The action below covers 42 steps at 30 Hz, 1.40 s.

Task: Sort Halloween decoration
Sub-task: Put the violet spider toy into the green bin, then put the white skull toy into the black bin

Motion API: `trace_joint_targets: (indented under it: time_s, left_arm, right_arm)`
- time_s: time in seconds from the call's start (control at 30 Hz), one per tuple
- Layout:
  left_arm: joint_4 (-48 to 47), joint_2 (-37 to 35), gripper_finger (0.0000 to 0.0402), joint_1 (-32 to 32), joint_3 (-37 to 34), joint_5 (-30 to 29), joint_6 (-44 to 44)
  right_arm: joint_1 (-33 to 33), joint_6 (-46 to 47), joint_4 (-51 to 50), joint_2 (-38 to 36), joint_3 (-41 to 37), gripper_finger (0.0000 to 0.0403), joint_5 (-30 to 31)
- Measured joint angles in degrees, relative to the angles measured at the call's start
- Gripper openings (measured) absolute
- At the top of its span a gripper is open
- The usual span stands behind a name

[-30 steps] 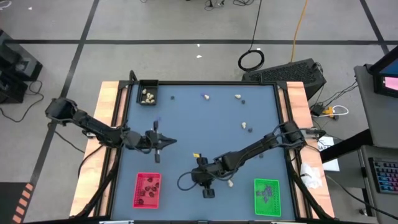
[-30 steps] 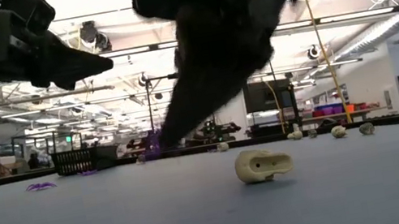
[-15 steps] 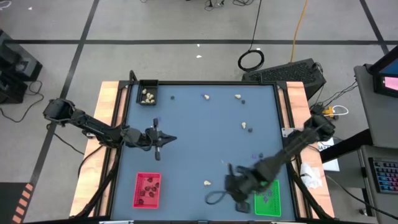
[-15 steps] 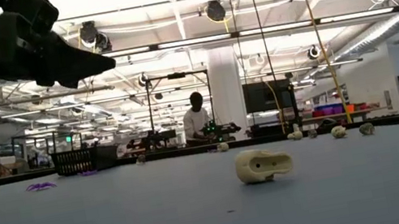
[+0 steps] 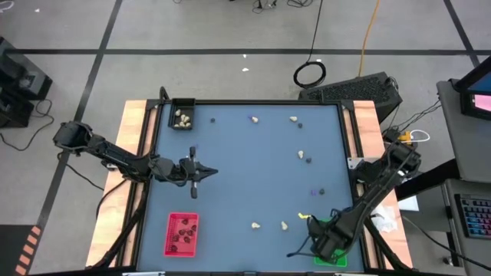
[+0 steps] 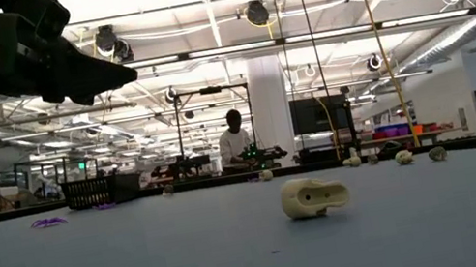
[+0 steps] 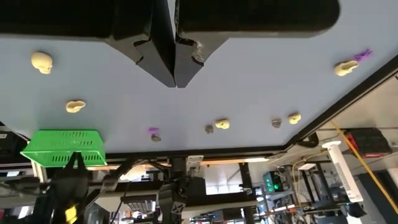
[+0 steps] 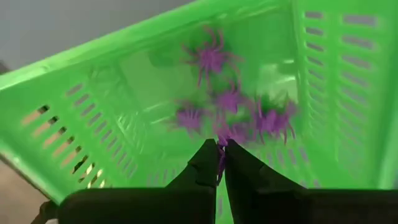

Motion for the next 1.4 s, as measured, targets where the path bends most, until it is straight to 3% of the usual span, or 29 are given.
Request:
trace_joint_targets:
  time_s: [0.2,0.33,0.5,0.63,0.8,0.97,1.1,1.23,1.4]
  left_arm:
    - [0.0,0.0,0.0001,0.0,0.0,0.0,-0.1]
    - [-0.1,0.0,0.0001,0.0,0.2,0.0,-0.7]
    - [-3.1,0.0,0.0001,0.0,2.7,-0.1,-1.6]
    - [-9.5,0.0,0.0001,0.0,5.3,-1.4,-1.6]
    - [-11.8,0.0,0.0001,0.2,6.4,-2.5,-1.4]
    - [-14.1,0.0,0.0001,0.6,6.4,-2.6,-1.7]
    - [-15.6,0.0,0.0001,0.6,6.4,-4.0,-2.7]
    - [-16.5,0.0,0.0001,0.8,6.4,-5.8,-3.1]
    - [-16.5,0.0,0.0001,0.7,6.4,-5.8,-3.1]
  right_arm:
    - [-0.1,0.4,3.8,-0.8,-5.1,0.0012,-1.3]
    - [-0.1,0.6,2.2,-0.8,-4.0,0.0057,-2.3]
    - [-0.3,-0.9,-9.4,-0.8,2.3,0.0121,-1.8]
    - [-1.0,-4.5,-18.8,-0.8,10.3,0.0135,3.6]
    - [-4.1,-11.1,-20.4,-0.9,17.8,0.009,14.5]
    - [-8.5,-22.4,-10.5,-0.9,17.4,0.0026,20.4]
    - [-12.7,-32.7,4.8,-0.8,12.7,0.0003,21.7]
    - [-16.6,-39.1,20.1,-0.8,7.0,0.0017,21.7]
    - [-19.0,-43.2,36.1,0.8,1.8,0.0075,21.8]
